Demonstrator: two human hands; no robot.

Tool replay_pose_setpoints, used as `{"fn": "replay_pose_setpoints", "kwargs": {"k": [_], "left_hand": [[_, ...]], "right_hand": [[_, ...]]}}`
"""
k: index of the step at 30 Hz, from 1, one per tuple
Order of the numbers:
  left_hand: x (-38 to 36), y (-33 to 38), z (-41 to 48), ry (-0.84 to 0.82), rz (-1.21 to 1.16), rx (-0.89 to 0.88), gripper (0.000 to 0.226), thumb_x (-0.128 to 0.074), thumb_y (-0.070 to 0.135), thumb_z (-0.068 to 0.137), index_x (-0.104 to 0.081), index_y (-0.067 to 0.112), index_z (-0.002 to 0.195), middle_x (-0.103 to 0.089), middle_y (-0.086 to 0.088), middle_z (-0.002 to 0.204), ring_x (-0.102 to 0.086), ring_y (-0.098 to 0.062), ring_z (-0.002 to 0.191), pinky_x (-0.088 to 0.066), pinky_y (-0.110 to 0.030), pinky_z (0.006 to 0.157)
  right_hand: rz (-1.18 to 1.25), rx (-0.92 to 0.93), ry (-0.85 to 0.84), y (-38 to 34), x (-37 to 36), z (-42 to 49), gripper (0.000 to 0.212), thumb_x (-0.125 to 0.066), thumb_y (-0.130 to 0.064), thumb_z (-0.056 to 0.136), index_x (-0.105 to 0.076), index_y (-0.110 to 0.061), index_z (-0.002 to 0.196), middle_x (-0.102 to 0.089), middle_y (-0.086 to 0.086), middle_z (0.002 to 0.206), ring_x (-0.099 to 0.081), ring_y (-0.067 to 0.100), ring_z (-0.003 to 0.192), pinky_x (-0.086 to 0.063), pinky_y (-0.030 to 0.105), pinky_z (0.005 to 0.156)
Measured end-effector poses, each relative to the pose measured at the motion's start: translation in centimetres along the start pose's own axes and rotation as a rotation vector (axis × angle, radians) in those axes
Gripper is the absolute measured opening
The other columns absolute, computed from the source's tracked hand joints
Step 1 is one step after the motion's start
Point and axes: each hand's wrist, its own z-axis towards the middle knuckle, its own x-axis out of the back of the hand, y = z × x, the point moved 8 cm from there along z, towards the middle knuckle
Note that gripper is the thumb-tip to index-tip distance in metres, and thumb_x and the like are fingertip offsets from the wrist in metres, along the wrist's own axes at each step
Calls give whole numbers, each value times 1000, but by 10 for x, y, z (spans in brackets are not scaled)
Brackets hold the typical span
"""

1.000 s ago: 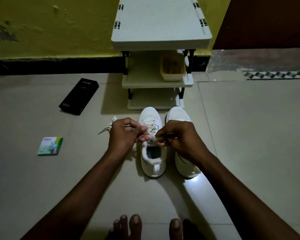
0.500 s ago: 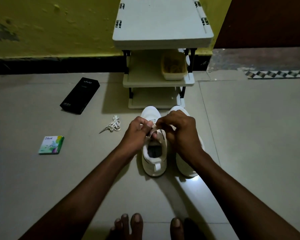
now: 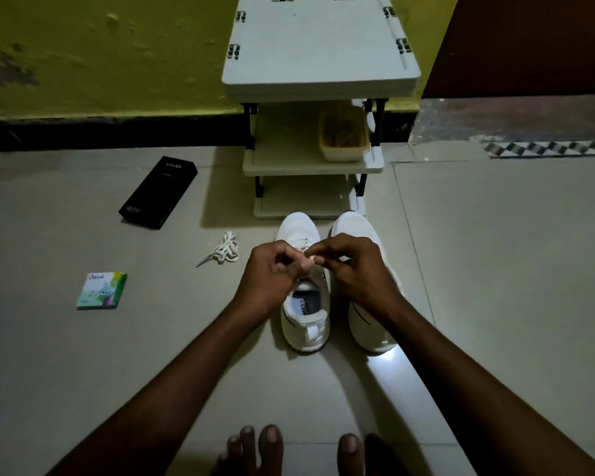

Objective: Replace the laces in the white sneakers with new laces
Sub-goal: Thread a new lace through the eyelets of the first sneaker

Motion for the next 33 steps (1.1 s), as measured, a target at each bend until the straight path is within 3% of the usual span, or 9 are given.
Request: {"fn": "replay_pose_setpoints", "kwargs": {"k": [5, 8, 12, 16, 19, 22, 26, 30, 33], "left_hand": [[5, 5, -3, 51, 110, -99, 7, -84, 5, 79, -79, 9, 80, -77, -1, 83, -75, -15, 80, -62, -34, 80], [7, 11, -6, 73, 178, -169, 11, -85, 3, 77, -78, 12, 77, -76, 2, 85, -74, -10, 82, -62, -35, 81], [13, 15, -9, 132, 259, -221, 34, -86, 4, 75, -63, 28, 69, -74, 7, 84, -72, -5, 84, -61, -35, 73], [15, 12, -7, 105, 192, -165, 17, -76, 12, 88, -62, 23, 88, -75, 7, 83, -73, -10, 80, -58, -30, 68], [14, 7, -3, 16, 61, -99, 14, -55, 2, 100, -62, 13, 101, -77, 0, 90, -73, -21, 78, -57, -29, 61], [11, 0, 1, -26, -14, -38, 20, -61, -10, 92, -67, 7, 101, -74, -9, 92, -74, -27, 81, -59, -34, 60], [10, -6, 3, 25, 1, -8, 20, -64, -12, 88, -74, 4, 95, -74, -8, 83, -74, -29, 71, -62, -36, 61], [18, 2, -1, 157, 163, -102, 14, -72, -3, 85, -77, 10, 84, -75, 5, 80, -70, -10, 79, -56, -21, 74], [27, 0, -6, 255, 262, -93, 13, -76, 1, 82, -76, 14, 79, -72, 8, 80, -65, 0, 79, -45, -8, 72]], "right_hand": [[10, -91, -16, 10, 3, 4, 14, -81, -9, 81, -82, -17, 93, -78, -6, 91, -72, 7, 91, -57, 37, 91], [-31, -99, -35, 9, 2, 7, 12, -83, -12, 80, -82, -16, 92, -78, -6, 88, -72, 5, 88, -57, 29, 88], [-199, -67, -83, 6, 0, 11, 13, -84, -24, 78, -82, -22, 91, -75, -13, 79, -69, 1, 78, -51, 19, 76], [-325, 49, -59, -4, -4, 8, 9, -79, -29, 76, -79, -26, 84, -67, -8, 70, -65, 12, 69, -55, 34, 70], [-335, 121, 19, -12, -4, 3, 7, -75, -22, 74, -71, -28, 72, -67, 2, 70, -63, 21, 67, -54, 41, 66], [-355, 170, 68, -16, -6, -3, 10, -74, -24, 76, -77, -18, 84, -69, 4, 76, -63, 23, 72, -53, 42, 69], [-320, 184, 112, -17, -7, -5, 15, -76, -20, 78, -79, -15, 91, -72, 6, 81, -65, 25, 78, -54, 42, 72], [-327, 166, 67, -19, -7, -6, 16, -79, -18, 80, -79, -16, 96, -74, 1, 84, -66, 19, 79, -55, 39, 74], [-435, 113, 23, -14, -3, -8, 15, -75, -19, 84, -78, -19, 99, -75, -2, 88, -65, 14, 80, -55, 36, 75]]}}
